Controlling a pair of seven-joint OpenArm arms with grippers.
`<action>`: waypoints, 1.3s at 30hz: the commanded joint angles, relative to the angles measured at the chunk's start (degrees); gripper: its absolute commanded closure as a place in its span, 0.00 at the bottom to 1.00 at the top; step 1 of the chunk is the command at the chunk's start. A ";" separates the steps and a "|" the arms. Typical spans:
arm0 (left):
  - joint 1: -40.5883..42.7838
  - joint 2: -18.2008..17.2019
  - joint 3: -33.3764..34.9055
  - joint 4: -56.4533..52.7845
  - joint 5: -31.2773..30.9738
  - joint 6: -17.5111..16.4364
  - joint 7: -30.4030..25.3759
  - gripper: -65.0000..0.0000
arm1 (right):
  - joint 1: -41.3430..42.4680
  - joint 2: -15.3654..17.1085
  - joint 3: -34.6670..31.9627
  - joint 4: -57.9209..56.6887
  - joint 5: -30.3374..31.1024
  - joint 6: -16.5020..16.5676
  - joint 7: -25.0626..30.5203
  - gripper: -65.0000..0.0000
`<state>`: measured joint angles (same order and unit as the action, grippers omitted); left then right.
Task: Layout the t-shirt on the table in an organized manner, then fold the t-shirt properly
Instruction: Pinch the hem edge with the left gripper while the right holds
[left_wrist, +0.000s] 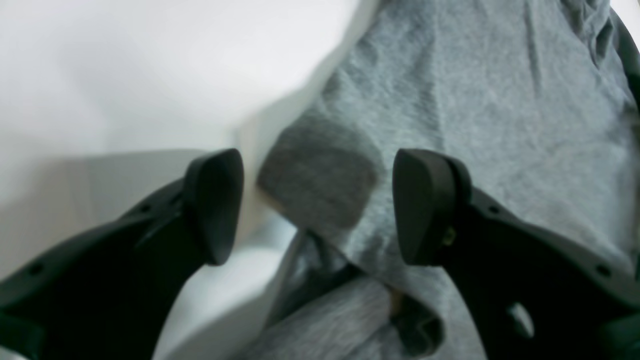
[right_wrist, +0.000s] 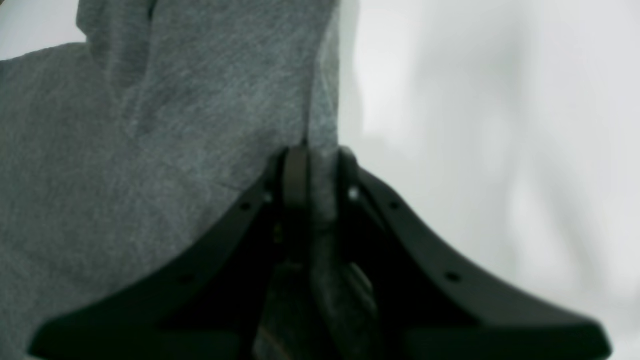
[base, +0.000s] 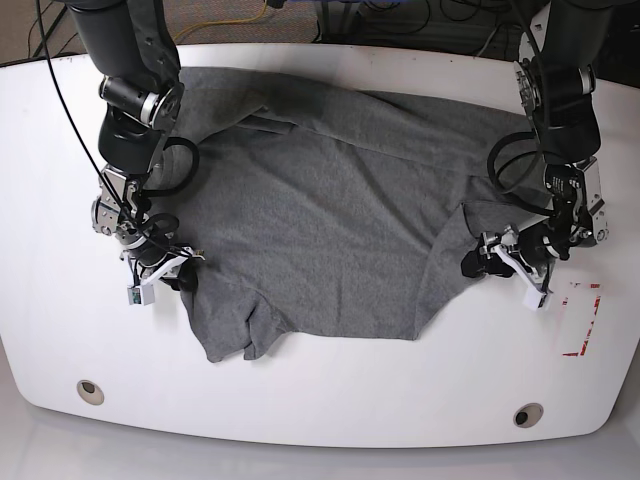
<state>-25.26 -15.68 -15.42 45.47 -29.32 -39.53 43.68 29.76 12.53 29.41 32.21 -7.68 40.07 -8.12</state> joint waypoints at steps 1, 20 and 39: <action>-1.78 -0.71 -0.10 0.81 -2.20 -0.47 -0.47 0.32 | 1.05 0.43 -0.09 0.45 -1.06 -0.07 -1.59 0.86; -3.89 0.43 -0.10 0.81 -3.78 -0.47 1.20 0.70 | 0.26 0.43 -0.09 0.72 -1.06 -0.07 -1.59 0.86; -3.54 -1.42 1.22 0.81 0.09 0.89 -0.47 0.32 | -0.70 0.43 -0.09 3.00 -1.06 -0.07 -1.77 0.86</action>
<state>-27.24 -16.14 -14.04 45.36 -28.18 -38.15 44.97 28.32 12.38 29.39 34.59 -7.68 40.12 -8.58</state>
